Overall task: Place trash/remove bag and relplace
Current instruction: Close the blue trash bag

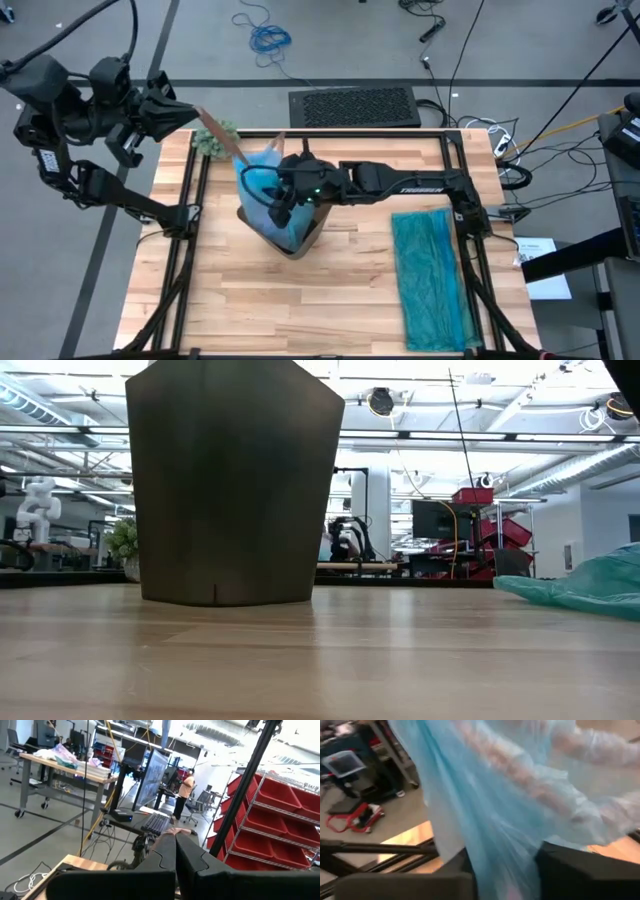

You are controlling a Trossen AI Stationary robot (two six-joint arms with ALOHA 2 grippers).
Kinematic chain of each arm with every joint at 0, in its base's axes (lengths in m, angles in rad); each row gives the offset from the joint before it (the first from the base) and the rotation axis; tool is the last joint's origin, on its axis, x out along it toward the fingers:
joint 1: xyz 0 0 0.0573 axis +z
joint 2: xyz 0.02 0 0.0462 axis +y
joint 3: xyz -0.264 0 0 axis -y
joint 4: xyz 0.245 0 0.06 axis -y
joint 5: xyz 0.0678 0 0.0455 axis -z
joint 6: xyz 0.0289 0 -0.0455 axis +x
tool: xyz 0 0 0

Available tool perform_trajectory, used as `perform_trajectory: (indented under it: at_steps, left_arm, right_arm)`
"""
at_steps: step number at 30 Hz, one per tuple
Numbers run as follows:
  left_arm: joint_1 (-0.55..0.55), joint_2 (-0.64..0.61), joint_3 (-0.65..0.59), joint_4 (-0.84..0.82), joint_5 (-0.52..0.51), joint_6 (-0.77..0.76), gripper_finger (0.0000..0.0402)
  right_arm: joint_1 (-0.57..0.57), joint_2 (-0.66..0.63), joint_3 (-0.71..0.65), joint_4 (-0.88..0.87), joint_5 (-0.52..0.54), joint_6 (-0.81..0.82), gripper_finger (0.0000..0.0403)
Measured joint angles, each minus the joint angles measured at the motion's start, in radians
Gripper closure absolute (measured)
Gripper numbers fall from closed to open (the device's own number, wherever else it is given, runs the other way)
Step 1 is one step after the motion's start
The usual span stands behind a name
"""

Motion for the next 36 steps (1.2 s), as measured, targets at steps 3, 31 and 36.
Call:
perform_trajectory:
  at_steps: [3, 31, 36]
  left_arm:
    - [0.0, 0.0, 0.0, -0.011, -0.001, 0.0, 0.0401]
    - [0.0, -0.005, -0.001, -0.124, -0.003, -0.019, 0.0401]
    - [0.0, -0.005, -0.001, -0.124, -0.003, -0.026, 0.0401]
  right_arm:
    - [0.0, -0.018, 0.0, 0.021, -0.037, 0.004, 0.0269]
    - [0.102, -0.143, 0.004, 0.018, -0.079, -0.157, 0.0034]
    - [0.101, -0.152, 0.004, -0.051, -0.055, -0.121, 0.0035]
